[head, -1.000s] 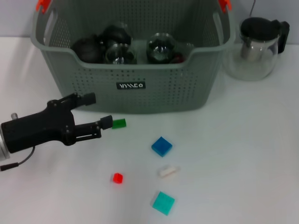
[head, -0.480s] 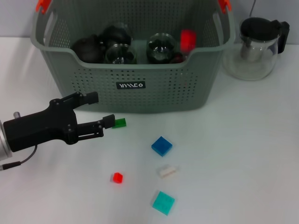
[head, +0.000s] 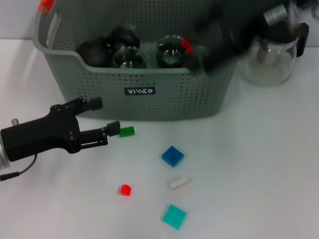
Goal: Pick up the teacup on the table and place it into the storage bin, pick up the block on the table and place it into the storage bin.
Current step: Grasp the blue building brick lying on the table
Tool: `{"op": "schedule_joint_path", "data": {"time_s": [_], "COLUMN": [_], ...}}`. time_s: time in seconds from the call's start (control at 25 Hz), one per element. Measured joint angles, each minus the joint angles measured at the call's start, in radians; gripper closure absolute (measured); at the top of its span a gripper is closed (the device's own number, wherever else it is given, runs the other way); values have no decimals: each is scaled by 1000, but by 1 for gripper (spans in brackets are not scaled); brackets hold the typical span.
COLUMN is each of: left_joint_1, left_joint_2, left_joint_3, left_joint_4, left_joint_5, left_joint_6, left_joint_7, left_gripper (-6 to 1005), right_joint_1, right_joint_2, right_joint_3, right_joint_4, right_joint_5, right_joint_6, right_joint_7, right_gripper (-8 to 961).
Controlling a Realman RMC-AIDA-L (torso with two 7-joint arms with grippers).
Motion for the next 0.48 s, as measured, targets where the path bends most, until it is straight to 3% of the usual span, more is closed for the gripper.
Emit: {"op": "schedule_joint_path", "data": {"time_s": [0.2, 0.4, 0.48], "left_joint_1": [1, 0, -3], "left_joint_2": [3, 6, 6], "left_joint_3": [-1, -2, -2], "left_joint_4": [1, 2, 1], "left_joint_5": [0, 1, 0], "left_joint_6": [-1, -4, -7], "left_joint_7": [3, 2, 2], "left_gripper": [80, 81, 81], "right_joint_1": [-36, -38, -29], "right_joint_2": [27, 89, 96], "right_joint_3": [-63, -201, -292], "right_joint_4": [40, 137, 198], "right_joint_5": [-54, -186, -188], "right_joint_6": [-161, -128, -69], "right_joint_7": [-37, -7, 30], "right_gripper": [17, 5, 5]}}
